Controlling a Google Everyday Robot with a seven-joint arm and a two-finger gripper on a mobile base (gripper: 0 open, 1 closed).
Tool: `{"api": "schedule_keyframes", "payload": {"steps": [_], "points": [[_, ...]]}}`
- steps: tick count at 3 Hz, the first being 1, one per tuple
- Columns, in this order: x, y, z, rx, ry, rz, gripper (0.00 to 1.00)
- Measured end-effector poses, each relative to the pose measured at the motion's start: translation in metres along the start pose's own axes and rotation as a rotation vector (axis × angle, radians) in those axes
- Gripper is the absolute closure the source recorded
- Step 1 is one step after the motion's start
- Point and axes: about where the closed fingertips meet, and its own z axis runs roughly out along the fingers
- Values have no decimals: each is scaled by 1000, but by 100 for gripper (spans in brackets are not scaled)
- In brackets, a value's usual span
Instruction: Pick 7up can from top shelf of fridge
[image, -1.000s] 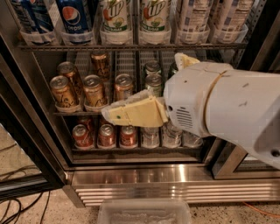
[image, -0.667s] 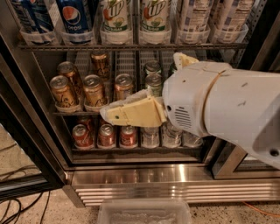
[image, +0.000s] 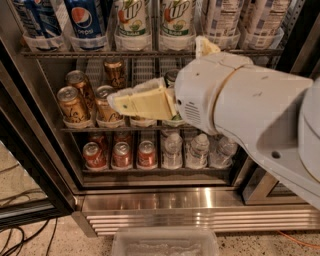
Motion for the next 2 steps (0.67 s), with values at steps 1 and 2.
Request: {"api": "schedule_keyframes", "payload": {"steps": [1,2], "points": [[-19,-11,11,45,-59,-25,12],[-28,-16,9,105,-83,-31,13]]}}
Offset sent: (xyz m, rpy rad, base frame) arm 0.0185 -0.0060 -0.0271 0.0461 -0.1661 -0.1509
